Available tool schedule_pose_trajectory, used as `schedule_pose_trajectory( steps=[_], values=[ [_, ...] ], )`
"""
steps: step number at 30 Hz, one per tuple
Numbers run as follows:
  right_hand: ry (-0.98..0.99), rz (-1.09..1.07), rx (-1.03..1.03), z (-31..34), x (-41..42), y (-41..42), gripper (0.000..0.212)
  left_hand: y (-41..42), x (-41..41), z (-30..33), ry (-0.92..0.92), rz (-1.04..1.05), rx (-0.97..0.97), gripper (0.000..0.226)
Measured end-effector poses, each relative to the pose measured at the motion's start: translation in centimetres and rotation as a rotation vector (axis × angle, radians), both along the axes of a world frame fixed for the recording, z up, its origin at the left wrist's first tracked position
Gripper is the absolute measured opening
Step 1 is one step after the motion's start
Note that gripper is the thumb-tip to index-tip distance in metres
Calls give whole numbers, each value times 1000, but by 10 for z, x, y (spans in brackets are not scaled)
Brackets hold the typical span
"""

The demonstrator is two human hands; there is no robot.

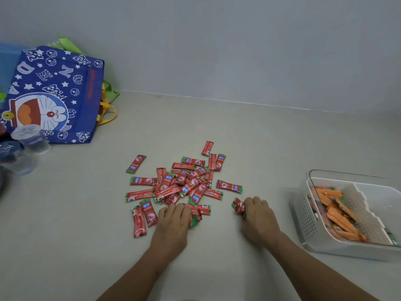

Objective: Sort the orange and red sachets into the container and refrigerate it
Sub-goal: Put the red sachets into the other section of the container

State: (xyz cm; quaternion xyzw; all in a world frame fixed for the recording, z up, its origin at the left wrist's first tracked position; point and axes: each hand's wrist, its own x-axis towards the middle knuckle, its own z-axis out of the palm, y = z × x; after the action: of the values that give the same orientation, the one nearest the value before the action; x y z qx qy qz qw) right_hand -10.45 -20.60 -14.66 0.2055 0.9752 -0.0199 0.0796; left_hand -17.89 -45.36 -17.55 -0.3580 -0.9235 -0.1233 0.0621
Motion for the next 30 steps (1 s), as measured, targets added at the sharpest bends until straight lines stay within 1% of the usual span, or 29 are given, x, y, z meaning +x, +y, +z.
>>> schedule_pose_trajectory(
  steps=[3,7,9,10,11,13,16,20,23,26,28,30],
  values=[
    [5,12,6,1,13,-4,33,-4,9,3,-11,5,-53,53],
    [7,62,134,5,37,-8,32,-11,22,9,-31,1,-125,67],
    [-39,86,119,7,48,-8,32,-11,30,16,-81,-20,-134,72],
    [-44,93,92,9,53,-8,31,-8,34,21,-114,-43,-129,70],
    [-30,92,47,13,55,-8,30,-5,37,28,-152,-63,-113,65],
    [43,76,-104,27,60,-10,23,6,40,41,-200,-83,-39,54],
    [228,79,-322,53,66,-7,16,27,41,66,-215,-117,123,40],
    [466,129,-489,98,86,16,22,67,47,102,-212,-197,323,29],
    [585,141,-486,129,106,57,21,107,58,131,-154,-262,393,29],
    [627,41,-413,147,131,114,25,154,75,152,-151,-279,433,34],
    [602,-34,-375,150,146,152,27,183,88,160,-174,-285,430,40],
    [533,-94,-322,150,159,183,22,209,100,162,-179,-307,398,44]
  ],
)
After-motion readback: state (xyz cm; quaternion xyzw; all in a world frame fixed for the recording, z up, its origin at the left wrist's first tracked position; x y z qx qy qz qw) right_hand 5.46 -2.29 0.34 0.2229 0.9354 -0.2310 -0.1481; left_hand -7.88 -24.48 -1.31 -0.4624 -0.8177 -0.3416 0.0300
